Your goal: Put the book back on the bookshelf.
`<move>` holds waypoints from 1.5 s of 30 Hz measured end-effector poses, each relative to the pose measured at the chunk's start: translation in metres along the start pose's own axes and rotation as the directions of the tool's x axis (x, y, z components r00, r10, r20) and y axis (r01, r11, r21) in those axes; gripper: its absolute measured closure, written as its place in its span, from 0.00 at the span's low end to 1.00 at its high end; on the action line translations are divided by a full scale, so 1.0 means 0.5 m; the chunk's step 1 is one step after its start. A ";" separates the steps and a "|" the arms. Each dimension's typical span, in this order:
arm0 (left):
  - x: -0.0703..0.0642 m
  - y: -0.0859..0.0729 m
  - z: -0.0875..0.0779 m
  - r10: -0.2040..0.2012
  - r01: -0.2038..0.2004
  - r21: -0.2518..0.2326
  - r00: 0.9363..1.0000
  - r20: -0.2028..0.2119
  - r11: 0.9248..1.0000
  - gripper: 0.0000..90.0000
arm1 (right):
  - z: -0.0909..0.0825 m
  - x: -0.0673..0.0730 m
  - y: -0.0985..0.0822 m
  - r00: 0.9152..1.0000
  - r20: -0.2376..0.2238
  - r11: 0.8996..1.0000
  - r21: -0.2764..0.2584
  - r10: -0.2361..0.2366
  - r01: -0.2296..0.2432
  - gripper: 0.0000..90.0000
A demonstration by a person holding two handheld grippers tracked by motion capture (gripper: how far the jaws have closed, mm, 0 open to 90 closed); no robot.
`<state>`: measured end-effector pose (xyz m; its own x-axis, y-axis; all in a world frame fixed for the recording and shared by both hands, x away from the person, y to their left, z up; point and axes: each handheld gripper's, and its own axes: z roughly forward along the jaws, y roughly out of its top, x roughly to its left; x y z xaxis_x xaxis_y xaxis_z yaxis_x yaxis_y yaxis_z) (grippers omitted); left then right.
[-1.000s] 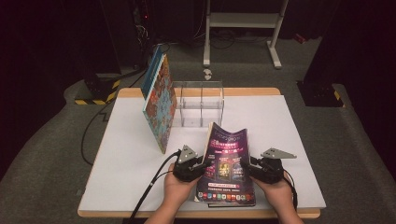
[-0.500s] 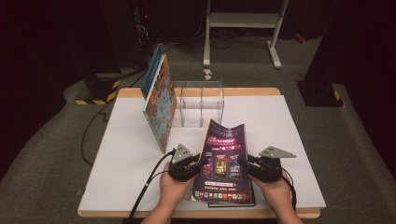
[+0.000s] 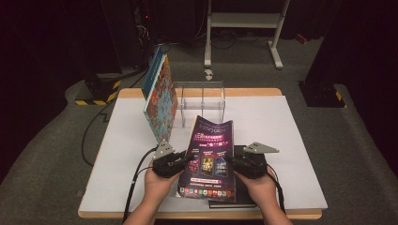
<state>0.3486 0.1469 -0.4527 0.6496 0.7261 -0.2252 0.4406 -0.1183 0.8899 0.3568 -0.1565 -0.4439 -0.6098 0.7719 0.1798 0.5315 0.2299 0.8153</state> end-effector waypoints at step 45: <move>0.081 0.018 -0.091 -0.001 -0.020 -0.152 0.990 -0.139 0.988 0.92 | 0.115 0.104 0.102 0.999 0.000 0.998 -0.033 -0.050 0.050 0.83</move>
<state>0.3508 0.2059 -0.4357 0.5563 0.8136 -0.1688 0.3280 -0.0284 0.9443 0.3861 -0.0704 -0.4246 -0.6358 0.7592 0.1388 0.4804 0.2486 0.8410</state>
